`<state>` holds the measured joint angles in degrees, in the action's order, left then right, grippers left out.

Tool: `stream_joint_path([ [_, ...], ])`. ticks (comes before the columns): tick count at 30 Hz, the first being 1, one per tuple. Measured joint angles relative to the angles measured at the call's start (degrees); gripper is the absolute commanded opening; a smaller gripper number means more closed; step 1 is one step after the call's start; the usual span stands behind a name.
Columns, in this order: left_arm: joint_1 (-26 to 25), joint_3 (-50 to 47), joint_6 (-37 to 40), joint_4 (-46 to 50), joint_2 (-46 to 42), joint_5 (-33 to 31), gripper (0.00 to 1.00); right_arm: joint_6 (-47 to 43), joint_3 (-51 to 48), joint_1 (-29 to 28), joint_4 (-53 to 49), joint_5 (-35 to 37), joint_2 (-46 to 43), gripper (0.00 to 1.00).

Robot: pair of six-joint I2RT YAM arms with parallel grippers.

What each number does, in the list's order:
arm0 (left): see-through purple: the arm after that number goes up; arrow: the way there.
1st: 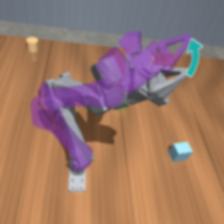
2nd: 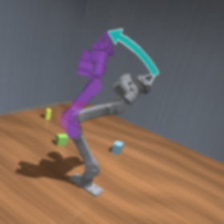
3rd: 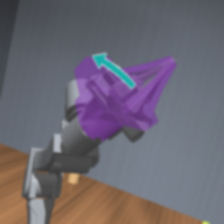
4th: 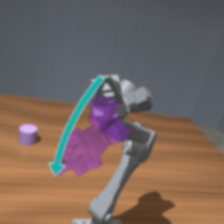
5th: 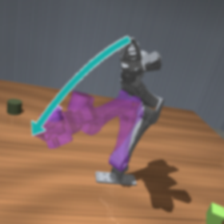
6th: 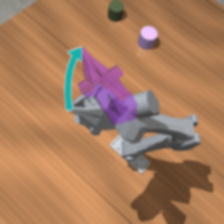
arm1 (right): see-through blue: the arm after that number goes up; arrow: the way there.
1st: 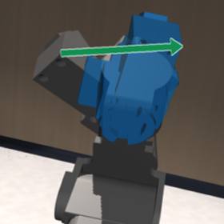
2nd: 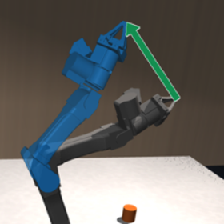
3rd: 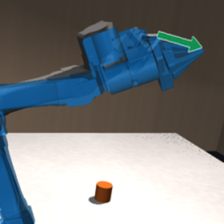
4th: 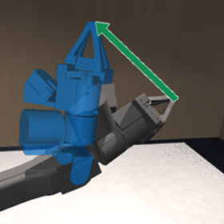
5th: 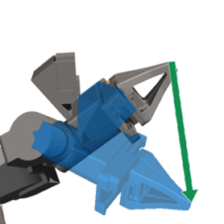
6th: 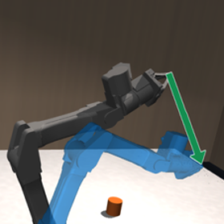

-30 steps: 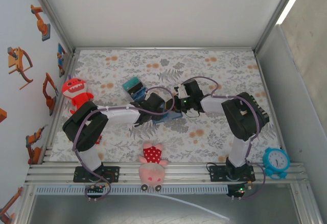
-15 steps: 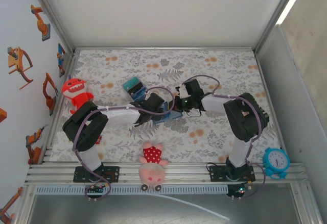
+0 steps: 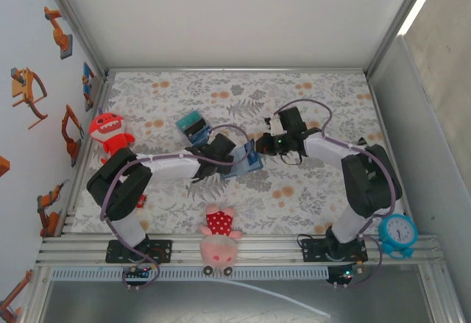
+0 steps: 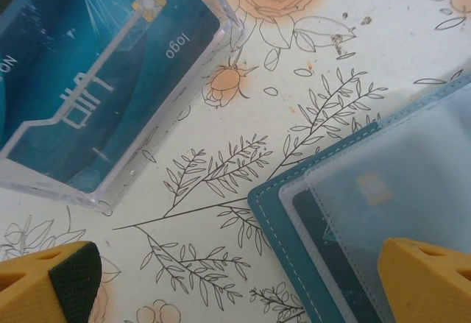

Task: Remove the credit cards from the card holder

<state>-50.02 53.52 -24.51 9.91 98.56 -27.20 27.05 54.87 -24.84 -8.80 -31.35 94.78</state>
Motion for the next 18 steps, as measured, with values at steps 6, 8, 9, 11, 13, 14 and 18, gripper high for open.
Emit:
stream_joint_path([
  [6,0.20,-0.35,3.80,-0.66,-6.78,2.43,0.97,-4.28,0.00,0.00,-2.36,-0.57,-4.61,0.00],
  [8,0.61,-0.66,6.12,-1.25,-9.49,5.11,0.97,-5.79,0.00,0.00,-2.99,-1.33,-6.21,0.00],
  [9,0.96,-0.66,7.50,-1.49,-10.78,7.08,0.97,-6.60,0.00,0.00,-3.37,-1.92,-7.10,0.00],
  [11,1.70,-0.66,10.27,-1.84,-12.81,11.21,0.99,-8.11,0.00,0.00,-3.96,-3.26,-8.79,0.00],
  [13,2.62,-0.66,13.31,-2.03,-14.47,16.09,0.97,-9.66,-0.02,0.00,-4.44,-5.09,-10.69,0.00],
  [14,3.02,-0.66,14.34,-2.14,-14.97,18.08,0.94,-10.47,-0.02,0.00,-4.61,-6.08,-11.56,0.00],
  [18,5.92,-0.44,18.21,-2.14,-16.39,27.89,0.86,-13.81,-0.02,0.00,-5.86,-10.69,-14.60,0.00],
])
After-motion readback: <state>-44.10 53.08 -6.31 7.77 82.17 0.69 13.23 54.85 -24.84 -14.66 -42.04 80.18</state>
